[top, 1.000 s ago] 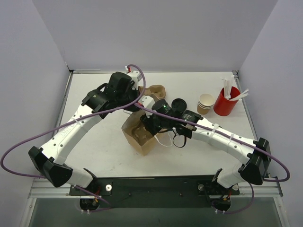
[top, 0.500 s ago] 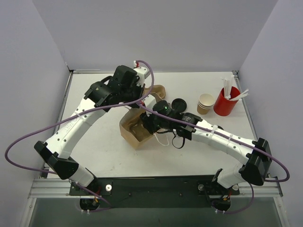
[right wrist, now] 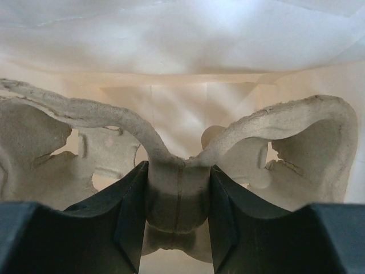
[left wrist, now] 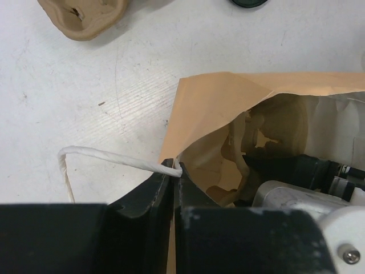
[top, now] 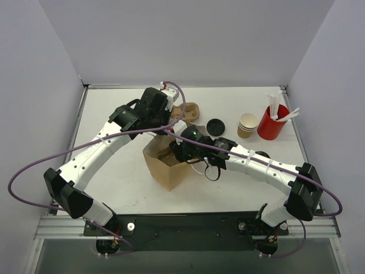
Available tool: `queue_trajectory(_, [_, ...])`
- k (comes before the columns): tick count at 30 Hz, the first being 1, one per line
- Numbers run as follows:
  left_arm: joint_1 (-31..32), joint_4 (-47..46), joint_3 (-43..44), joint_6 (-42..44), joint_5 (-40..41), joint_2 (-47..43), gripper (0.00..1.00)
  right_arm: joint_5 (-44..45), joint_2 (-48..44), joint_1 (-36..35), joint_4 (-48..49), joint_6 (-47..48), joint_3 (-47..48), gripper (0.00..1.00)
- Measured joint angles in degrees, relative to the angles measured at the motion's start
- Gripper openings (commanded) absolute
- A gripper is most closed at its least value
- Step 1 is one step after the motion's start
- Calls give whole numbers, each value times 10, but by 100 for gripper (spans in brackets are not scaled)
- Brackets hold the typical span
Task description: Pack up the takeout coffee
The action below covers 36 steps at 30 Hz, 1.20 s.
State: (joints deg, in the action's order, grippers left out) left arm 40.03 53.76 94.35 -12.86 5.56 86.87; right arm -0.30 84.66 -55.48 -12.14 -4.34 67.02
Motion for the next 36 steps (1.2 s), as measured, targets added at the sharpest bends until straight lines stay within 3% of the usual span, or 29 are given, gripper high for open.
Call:
queue_trajectory(4, [-1, -25, -20, 0, -4, -12, 33, 3, 0, 0, 12, -5, -7, 36])
queue_trajectory(9, [-9, -42, -37, 11, -14, -30, 40, -1, -1, 3, 23, -7, -10, 36])
queue_trajectory(22, [-26, -65, -71, 34, -95, -95, 47, -54, 12, 30, 39, -31, -10, 36])
queue_trajectory(36, [-48, -99, -106, 67, -119, -141, 51, -73, 31, 35, 23, -30, 5, 36])
